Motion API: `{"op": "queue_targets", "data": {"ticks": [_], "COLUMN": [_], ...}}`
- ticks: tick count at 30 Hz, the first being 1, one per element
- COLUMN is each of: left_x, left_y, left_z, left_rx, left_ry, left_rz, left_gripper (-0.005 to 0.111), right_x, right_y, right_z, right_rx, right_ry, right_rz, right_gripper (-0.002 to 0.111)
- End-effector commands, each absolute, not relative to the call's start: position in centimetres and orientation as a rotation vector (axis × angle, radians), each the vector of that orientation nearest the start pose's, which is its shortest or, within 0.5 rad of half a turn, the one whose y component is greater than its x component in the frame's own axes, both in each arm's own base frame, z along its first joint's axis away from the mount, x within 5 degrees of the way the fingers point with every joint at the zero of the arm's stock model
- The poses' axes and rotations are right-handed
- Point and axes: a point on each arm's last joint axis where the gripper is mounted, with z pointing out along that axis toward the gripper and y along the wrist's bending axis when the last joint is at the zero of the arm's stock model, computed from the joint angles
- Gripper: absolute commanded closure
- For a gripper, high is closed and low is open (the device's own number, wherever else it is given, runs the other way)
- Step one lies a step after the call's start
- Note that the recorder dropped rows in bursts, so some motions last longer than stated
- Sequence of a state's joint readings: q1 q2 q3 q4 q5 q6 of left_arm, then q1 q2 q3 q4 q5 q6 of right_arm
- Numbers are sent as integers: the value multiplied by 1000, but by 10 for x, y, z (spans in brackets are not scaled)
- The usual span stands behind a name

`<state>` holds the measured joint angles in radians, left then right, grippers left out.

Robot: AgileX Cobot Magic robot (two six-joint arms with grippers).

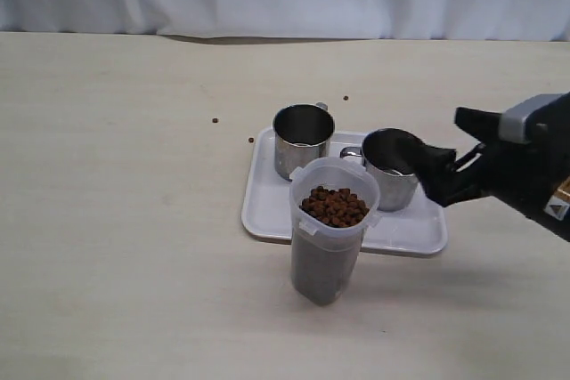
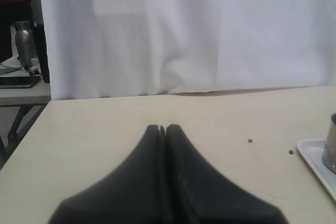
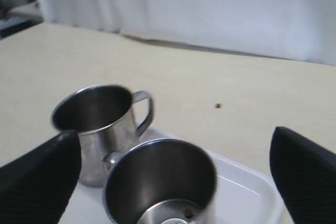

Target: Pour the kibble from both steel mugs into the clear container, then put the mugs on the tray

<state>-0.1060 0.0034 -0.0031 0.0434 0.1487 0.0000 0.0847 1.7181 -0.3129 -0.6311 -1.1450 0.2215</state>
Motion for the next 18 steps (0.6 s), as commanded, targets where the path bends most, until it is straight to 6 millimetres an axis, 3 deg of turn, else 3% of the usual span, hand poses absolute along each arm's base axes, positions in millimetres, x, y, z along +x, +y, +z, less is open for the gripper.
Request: {"op": "queue_targets", "data": {"ticks": [1,2,5,7,8,14,18], "left_x": [56,56,56,56,56,56,56], "left_y": [-5,-5,-5,-5,-5,-5,-5], "left_z": [200,200,200,200,200,200,200], "left_rx": [114,114,114,114,114,114,114], "left_ry": [1624,1624,1624,1623,1623,1626,1626], "left_rz": [-45,-45,-45,-45,-45,-45,-45], "left_gripper": [107,107,107,107,107,107,107], "right_x": [191,181,160,150,145,121,93], "right_y": [37,31,20,23,26,18,11], "right_z": [157,159,175,171,175,194,206], "right_rx": [-72,-12,63,-49,-130,-84,-40], "right_ry": [1746,1730,1616,1750,1743,1710,1641], "right_rz": [411,385,309,257,244,185,153], "right_gripper": [13,20,58,93,102,103,103]}}
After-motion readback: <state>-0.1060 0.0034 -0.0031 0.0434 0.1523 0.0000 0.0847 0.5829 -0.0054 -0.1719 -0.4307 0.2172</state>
